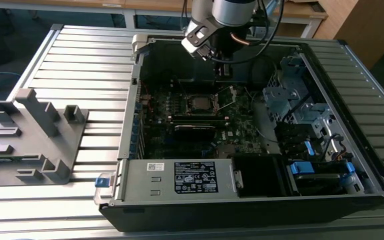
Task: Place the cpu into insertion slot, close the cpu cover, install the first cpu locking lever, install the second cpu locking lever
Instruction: 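Close the cpu cover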
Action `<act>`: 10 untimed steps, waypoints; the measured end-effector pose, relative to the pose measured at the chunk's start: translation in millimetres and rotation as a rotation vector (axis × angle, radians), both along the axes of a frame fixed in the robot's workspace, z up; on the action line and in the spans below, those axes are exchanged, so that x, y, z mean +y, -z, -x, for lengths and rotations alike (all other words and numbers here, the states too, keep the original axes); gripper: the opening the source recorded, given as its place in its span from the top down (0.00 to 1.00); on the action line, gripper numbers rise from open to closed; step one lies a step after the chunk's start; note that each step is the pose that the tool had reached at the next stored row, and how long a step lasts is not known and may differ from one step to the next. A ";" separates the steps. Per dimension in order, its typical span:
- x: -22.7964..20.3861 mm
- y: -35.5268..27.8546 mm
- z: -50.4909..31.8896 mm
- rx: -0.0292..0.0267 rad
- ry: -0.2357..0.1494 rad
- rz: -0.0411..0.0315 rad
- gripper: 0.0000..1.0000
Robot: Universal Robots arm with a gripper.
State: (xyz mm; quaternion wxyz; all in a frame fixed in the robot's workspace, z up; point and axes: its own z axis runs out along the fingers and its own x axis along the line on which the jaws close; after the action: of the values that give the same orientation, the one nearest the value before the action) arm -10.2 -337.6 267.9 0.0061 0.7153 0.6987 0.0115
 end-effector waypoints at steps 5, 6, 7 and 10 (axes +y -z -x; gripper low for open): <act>0.0 0.1 -10.9 0.0000 0.000 0.0000 0.89; 0.0 0.1 -13.2 0.0000 0.000 0.0000 0.89; 0.0 0.1 -15.7 0.0000 0.000 0.0001 0.89; 0.1 0.1 -22.9 0.0000 0.000 0.0001 0.89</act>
State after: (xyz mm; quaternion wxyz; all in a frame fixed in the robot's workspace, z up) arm 12.6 -337.5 267.8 0.0061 0.7153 0.6987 0.0115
